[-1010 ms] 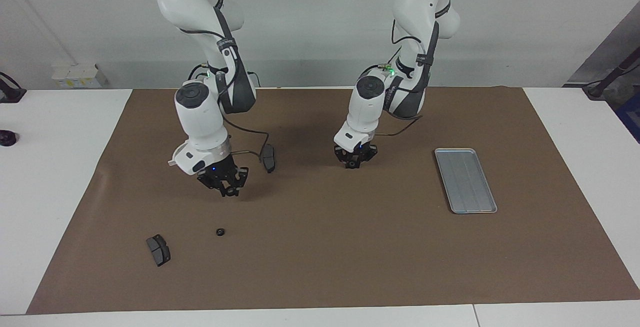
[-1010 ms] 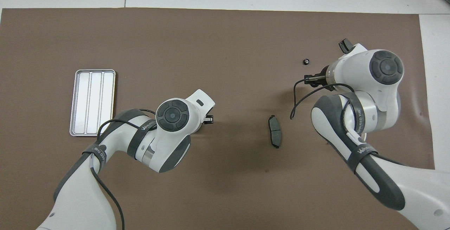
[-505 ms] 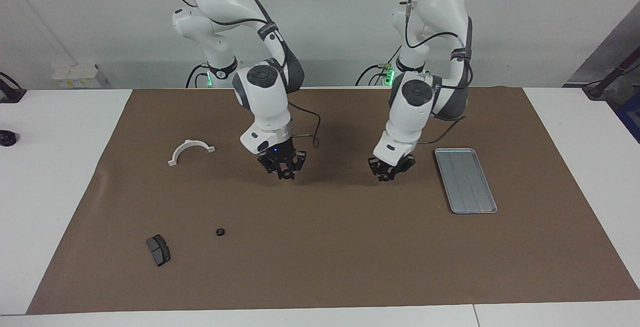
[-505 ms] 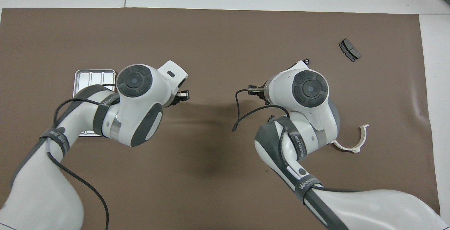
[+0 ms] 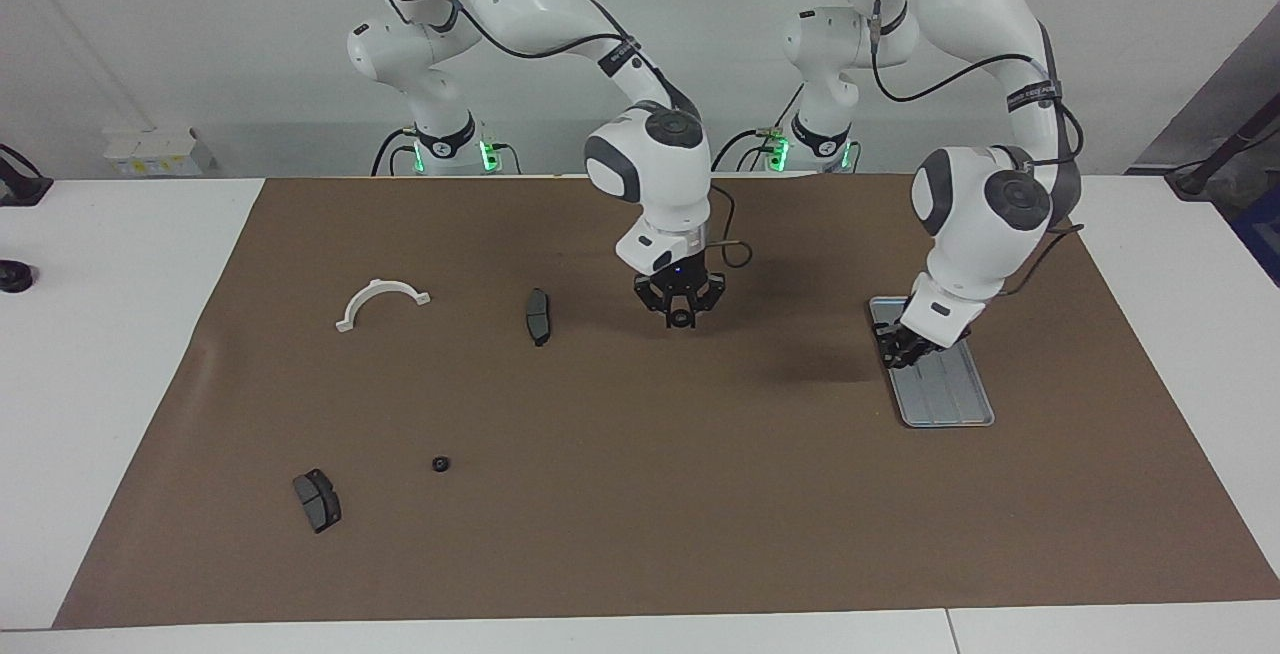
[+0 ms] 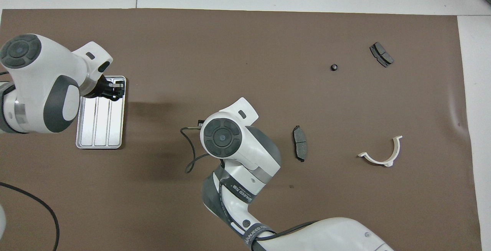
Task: Pick bearing gear from pile to tray
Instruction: 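Place the bearing on the tray with the left gripper while the right gripper carries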
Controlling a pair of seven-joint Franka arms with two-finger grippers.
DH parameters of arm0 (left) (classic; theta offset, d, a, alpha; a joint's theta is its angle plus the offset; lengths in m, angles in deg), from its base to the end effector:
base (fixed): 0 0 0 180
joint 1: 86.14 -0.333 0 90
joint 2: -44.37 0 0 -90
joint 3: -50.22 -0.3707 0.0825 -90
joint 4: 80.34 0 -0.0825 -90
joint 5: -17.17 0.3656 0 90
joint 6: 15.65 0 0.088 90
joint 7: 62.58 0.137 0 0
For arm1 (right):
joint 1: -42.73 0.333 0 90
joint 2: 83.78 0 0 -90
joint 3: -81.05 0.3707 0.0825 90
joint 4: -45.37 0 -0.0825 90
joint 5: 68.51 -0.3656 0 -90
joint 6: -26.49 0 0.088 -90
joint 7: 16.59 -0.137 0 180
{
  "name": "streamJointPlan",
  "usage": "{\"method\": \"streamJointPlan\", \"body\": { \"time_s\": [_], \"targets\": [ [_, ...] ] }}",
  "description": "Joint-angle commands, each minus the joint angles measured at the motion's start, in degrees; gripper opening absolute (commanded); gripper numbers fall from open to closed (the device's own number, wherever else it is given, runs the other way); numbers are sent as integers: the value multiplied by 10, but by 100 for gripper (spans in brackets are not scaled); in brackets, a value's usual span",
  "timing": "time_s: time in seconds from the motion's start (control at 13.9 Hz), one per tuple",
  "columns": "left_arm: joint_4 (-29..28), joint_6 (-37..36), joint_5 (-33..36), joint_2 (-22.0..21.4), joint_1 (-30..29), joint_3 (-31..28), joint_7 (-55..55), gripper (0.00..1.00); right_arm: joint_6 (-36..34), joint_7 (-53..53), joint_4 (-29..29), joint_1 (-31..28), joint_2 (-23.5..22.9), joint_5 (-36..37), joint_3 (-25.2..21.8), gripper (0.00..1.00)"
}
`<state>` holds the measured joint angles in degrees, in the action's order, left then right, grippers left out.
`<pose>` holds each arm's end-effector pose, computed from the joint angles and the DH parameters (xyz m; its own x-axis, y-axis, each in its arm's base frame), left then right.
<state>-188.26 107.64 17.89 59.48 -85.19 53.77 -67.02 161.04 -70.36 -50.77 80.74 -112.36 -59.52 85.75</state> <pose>0.6147 -0.0451 0.4029 1.0000 -0.0057 0.0046 -0.0058 -1.0000 0.0060 0.5292 0.4698 0.3598 0.9787 -0.1114 0.1724 -0.0982 -0.9917 -0.0834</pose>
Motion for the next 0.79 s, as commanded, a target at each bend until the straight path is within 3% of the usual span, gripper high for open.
{"method": "streamJointPlan", "body": {
  "time_s": [0.0, 0.22, 0.29, 0.36, 0.43, 0.5, 0.65, 0.72],
  "targets": [
    [-49, -2, -8, -30, -51, 5, 73, 0, -10, -19, 61, 14, -53, 17, -1, 0],
    [-87, 12, -9, -41, -79, 6, 94, 0, 4, -18, 43, 15, -52, 30, -1, 0],
    [-91, 12, -9, -41, -80, 5, 94, 21, 12, -18, 33, 16, -52, 31, -1, 0],
    [-92, 13, -9, -40, -80, 6, 94, 58, 19, -18, 24, 16, -50, 33, -1, 10],
    [-92, 13, -9, -41, -77, 6, 94, 79, 18, -18, 23, 16, -49, 33, -1, 39],
    [-90, 13, -9, -40, -74, 6, 100, 90, 17, -18, 24, 16, -49, 33, -1, 57],
    [-80, 13, -9, -37, -73, 6, 112, 99, 12, -19, 31, 15, -48, 32, -1, 97],
    [-64, 13, -12, -32, -69, 7, 109, 98, 12, -19, 32, 12, -46, 32, -3, 100]
  ]
}}
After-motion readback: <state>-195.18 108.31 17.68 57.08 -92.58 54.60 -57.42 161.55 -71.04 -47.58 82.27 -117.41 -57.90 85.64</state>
